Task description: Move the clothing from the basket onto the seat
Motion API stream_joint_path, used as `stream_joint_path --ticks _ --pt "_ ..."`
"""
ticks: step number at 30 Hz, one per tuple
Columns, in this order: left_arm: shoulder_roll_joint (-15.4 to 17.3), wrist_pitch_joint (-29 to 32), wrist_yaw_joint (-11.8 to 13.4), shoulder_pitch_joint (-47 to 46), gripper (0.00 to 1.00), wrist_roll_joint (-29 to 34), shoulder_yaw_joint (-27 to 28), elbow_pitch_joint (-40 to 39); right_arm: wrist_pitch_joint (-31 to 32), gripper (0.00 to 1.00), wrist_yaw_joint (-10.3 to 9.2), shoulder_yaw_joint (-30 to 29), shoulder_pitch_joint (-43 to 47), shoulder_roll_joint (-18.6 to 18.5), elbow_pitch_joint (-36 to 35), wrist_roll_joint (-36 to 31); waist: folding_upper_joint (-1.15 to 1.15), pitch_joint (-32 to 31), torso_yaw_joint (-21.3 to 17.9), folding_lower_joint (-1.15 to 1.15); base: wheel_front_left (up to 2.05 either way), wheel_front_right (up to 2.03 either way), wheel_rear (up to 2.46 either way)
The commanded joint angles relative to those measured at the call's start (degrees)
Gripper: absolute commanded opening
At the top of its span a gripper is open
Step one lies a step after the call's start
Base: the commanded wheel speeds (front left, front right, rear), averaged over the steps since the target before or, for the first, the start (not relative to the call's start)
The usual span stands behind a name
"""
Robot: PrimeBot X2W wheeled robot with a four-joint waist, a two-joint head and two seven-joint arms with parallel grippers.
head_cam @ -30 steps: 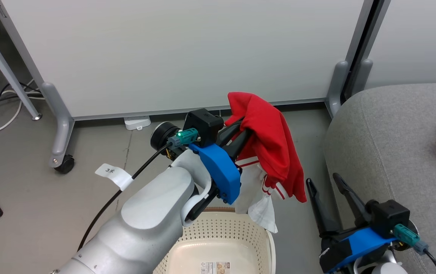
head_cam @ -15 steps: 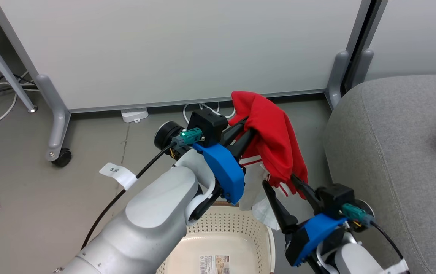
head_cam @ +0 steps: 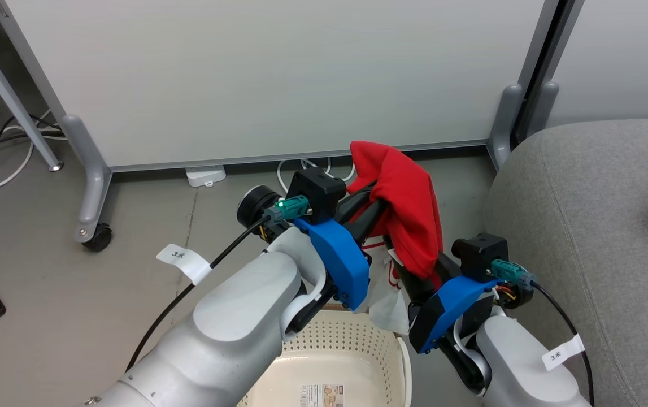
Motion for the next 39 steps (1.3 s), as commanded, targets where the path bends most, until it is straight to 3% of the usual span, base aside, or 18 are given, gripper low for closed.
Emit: stream_joint_path --ticks 1,17,18,20,21,22,39 --pt "0.11 -0.51 -0.10 -0.19 0.00 -0.32 -0.16 0.20 -0.67 0.00 0.03 0.73 -1.10 -0.17 1.12 1.11 0.00 -0.28 -0.02 -0.01 0.00 0.00 0.00" --pt "0.74 -0.89 -0.03 0.64 0.00 -1.06 -0.65 1.33 -3.13 0.00 0.03 3.51 -2.97 -0.17 6.27 4.59 0.00 -1.40 -1.38 -0.01 0.00 0.00 0.00" --pt "0.74 -0.93 0.04 0.69 0.11 -1.07 -0.65 1.33 -3.20 0.00 0.03 3.59 -2.97 -0.17 6.36 4.63 0.00 -1.46 -1.44 -0.01 0.00 0.00 0.00" --pt "0.78 -1.19 0.36 0.70 0.50 -0.89 -0.56 1.24 -3.31 0.00 0.03 3.78 -3.12 -0.17 6.53 4.87 0.00 -1.46 -1.52 -0.01 0.00 0.00 0.00" --pt "0.80 -1.28 0.38 0.72 0.94 -0.86 -0.55 1.21 -3.36 0.00 0.03 3.82 -3.22 -0.17 6.61 4.96 0.00 -1.45 -1.55 -0.01 0.00 0.00 0.00" --pt "0.80 -1.36 0.51 0.79 1.00 -1.00 -0.46 1.28 -3.36 0.00 0.03 3.83 -3.33 -0.17 6.70 5.03 0.00 -1.44 -1.56 -0.01 0.00 0.00 0.00" --pt "3.17 -5.44 2.02 3.99 1.00 -0.89 1.59 -0.30 -3.51 0.00 0.03 0.65 -2.35 -0.17 5.72 3.26 0.00 -1.34 -1.53 -0.01 0.00 0.00 0.00"
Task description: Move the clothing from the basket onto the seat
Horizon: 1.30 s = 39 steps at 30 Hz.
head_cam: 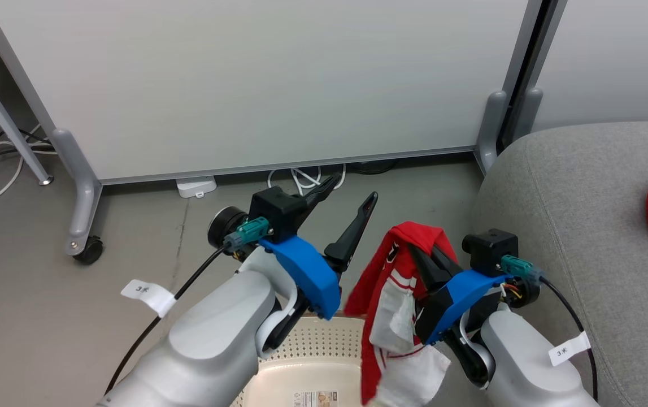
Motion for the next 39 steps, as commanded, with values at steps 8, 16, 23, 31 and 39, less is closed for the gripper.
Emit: stream_joint_path --ticks 8,16,23,31,39 --pt "5.71 -1.12 1.70 9.92 1.00 5.55 8.32 -9.58 -0.32 0.00 0.03 -1.50 1.39 -0.16 -3.28 -0.88 0.00 1.20 -2.04 0.00 0.00 0.00 0.00" --pt "9.80 -1.15 2.46 25.59 1.00 14.29 23.67 -21.12 -0.33 0.00 0.03 0.19 1.74 -0.17 -7.53 -0.36 0.00 3.62 -8.46 0.00 0.00 0.00 0.00" --pt "8.28 -1.12 1.64 34.59 1.00 21.31 33.40 -25.26 0.07 0.00 0.03 1.61 2.27 -0.13 -9.84 -2.60 0.00 5.32 -14.42 0.00 0.00 0.00 0.00" --pt "5.76 -1.12 -0.66 36.96 1.00 26.05 38.49 -26.70 1.11 0.00 0.03 0.58 4.25 -0.11 -13.31 -3.33 0.00 6.92 -21.89 0.00 0.00 0.00 0.00" --pt "4.64 -1.13 -1.76 36.04 1.00 28.59 39.31 -26.33 1.23 0.00 0.03 -0.51 6.04 -0.09 -15.83 -1.91 0.00 7.94 -28.65 0.00 0.00 0.00 0.00"
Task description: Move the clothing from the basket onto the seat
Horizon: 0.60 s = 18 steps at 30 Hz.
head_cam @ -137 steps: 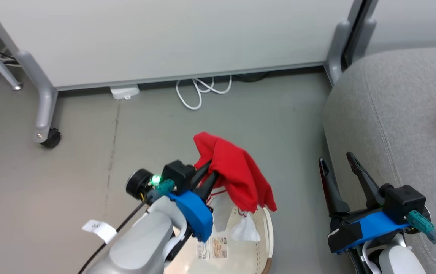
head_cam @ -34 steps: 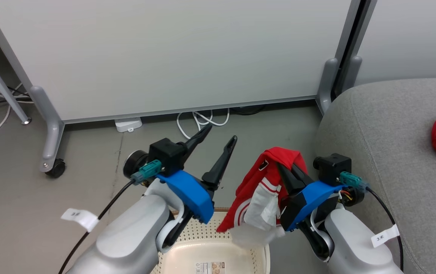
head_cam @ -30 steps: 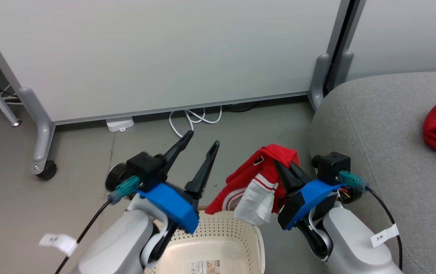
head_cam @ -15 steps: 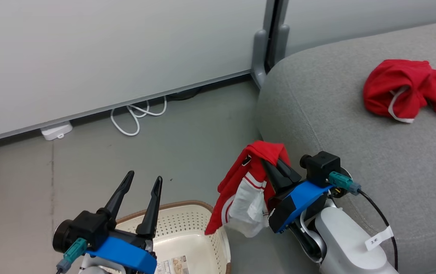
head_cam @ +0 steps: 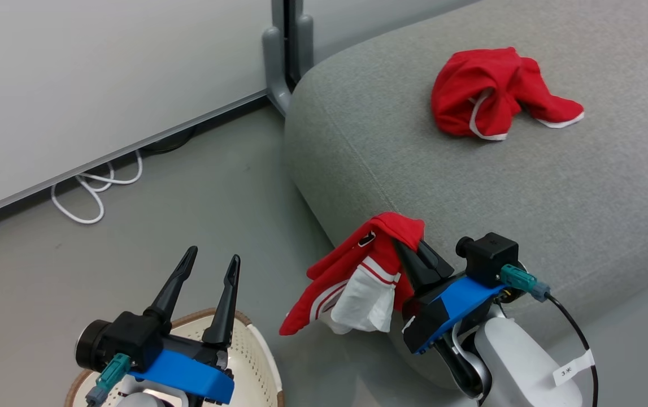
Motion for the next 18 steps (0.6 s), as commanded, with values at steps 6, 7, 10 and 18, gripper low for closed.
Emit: stream_joint_path --ticks 6,7,10,18 --pt "0.63 -0.16 -0.48 -0.37 1.00 0.83 -0.14 0.40 -0.50 0.00 0.03 -0.49 1.25 0.01 -1.45 0.70 0.00 1.09 -6.72 0.00 0.00 0.00 0.00" --pt "0.70 -0.16 -0.50 -0.79 1.00 0.88 -0.74 0.43 -0.60 0.00 0.03 -1.03 1.39 -0.02 -1.59 0.63 0.00 1.35 -6.93 0.00 0.00 0.00 0.00" --pt "1.25 -0.16 -0.52 -1.82 1.00 0.50 -2.25 0.64 -0.74 0.00 0.03 -2.16 1.77 0.00 -2.04 0.33 0.00 1.91 -7.25 0.00 0.00 0.00 0.00" --pt "2.87 -0.17 -0.40 -6.06 1.00 -1.42 -7.16 2.27 -1.29 0.00 0.03 -6.17 4.03 0.01 -4.08 -0.79 0.00 3.54 -7.80 0.00 0.00 0.00 0.00"
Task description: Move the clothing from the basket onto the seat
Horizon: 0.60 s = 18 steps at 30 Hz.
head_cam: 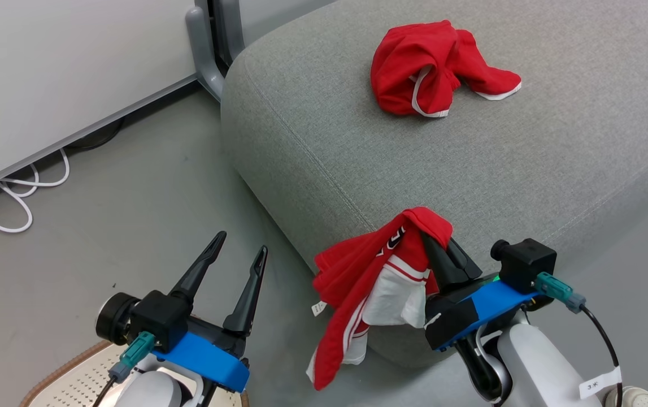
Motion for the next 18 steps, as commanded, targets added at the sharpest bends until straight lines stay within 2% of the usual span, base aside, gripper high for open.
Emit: stream_joint_path --ticks 1,11,18 --pt "0.31 -0.15 -0.11 -0.81 1.00 -0.25 -0.11 0.17 -0.40 0.00 0.03 -0.18 0.55 -0.01 -0.42 -0.31 0.00 0.08 -0.03 0.00 0.00 0.00 0.00" --pt "1.51 -0.16 -0.11 -2.26 1.00 -1.61 -1.56 1.00 -0.49 0.00 0.03 -1.74 0.79 -0.01 -1.85 0.39 0.00 1.03 -0.05 0.00 0.00 0.00 0.00" --pt "2.87 -0.16 -0.12 -2.90 1.00 -0.40 -0.42 -0.35 2.21 0.00 0.03 -5.26 -7.59 0.03 -2.88 -0.12 0.00 4.44 -0.33 0.00 0.00 0.00 0.00"
